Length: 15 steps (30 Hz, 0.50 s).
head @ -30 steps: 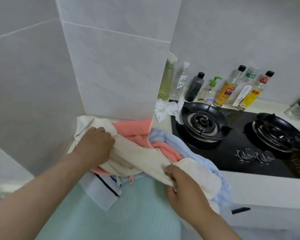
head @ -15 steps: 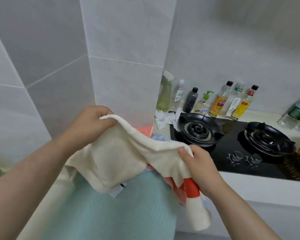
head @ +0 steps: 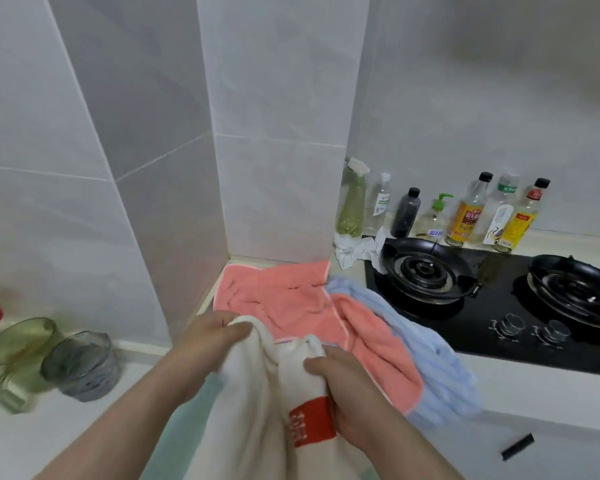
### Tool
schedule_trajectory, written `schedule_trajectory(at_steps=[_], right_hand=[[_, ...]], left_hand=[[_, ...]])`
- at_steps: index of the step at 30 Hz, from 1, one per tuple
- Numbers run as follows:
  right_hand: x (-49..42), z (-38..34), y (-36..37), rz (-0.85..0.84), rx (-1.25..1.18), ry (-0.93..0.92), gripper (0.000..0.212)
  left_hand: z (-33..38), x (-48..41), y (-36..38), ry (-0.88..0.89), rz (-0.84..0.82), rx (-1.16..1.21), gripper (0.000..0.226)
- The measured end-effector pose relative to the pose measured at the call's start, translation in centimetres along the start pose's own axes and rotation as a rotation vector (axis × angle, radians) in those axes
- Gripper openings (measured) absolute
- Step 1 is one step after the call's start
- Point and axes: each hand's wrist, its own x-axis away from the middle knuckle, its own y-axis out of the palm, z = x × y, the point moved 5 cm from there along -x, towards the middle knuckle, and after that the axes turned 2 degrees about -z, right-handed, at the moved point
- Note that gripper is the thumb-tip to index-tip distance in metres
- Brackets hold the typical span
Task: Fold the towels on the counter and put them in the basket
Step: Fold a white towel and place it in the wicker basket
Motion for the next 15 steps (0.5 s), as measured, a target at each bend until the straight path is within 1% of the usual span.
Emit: schedule_trajectory(at_steps=[2, 3, 4, 6, 7, 8, 9, 10, 12, 14, 15], right_hand=[[-1.2, 2.5, 0.2, -0.071, 0.058, -0.036, 0.030], [-1.8, 3.7, 0.2, -0.090, 0.102, -0.064, 0.034], [-2.1, 4.6, 0.0, -0.086, 0.155, -0.084, 0.037], [-2.8, 6.2, -0.4, -0.044, 0.271, -0.150, 0.052], [-3.2, 7.1, -0.6, -0.022, 0.328, -0.185, 0.062], [-3.4, 7.7, -0.6, -0.001, 0.386, -0.230, 0.073], [-3.5, 8.2, -0.4, 0.019, 0.436, -0.283, 0.082], [-3.4, 8.5, -0.1, 0.021, 0.496, -0.352, 0.087], [-3.2, 9.3, 0.9, -0.001, 0.680, -0.537, 0.083], [-3.4, 9.8, 1.8, -0.019, 0.811, -0.693, 0.069], [-3.7, 10.1, 2.2, -0.024, 0.856, -0.743, 0.061]], left_hand=[[-3.3, -0.2, 0.8, -0.001, -0.079, 0.078, 0.020], [-4.7, -0.3, 1.3, 0.008, -0.143, 0.117, 0.021], [-6.1, -0.2, 1.6, 0.010, -0.206, 0.158, 0.030], [-8.5, -0.3, 2.0, 0.013, -0.304, 0.193, 0.044], [-9.4, -0.1, 2.2, 0.035, -0.319, 0.158, 0.044], [-10.0, -0.2, 2.1, 0.069, -0.299, 0.094, 0.038], [-10.6, -0.3, 1.9, 0.115, -0.257, 0.022, 0.029], [-11.0, -0.2, 1.7, 0.159, -0.205, -0.044, 0.020], [-11.6, 0.4, 1.3, 0.259, -0.122, -0.135, 0.017], [-11.8, 1.3, 0.9, 0.374, -0.089, -0.214, 0.019], [-11.9, 1.8, 0.7, 0.423, -0.085, -0.274, 0.019]])
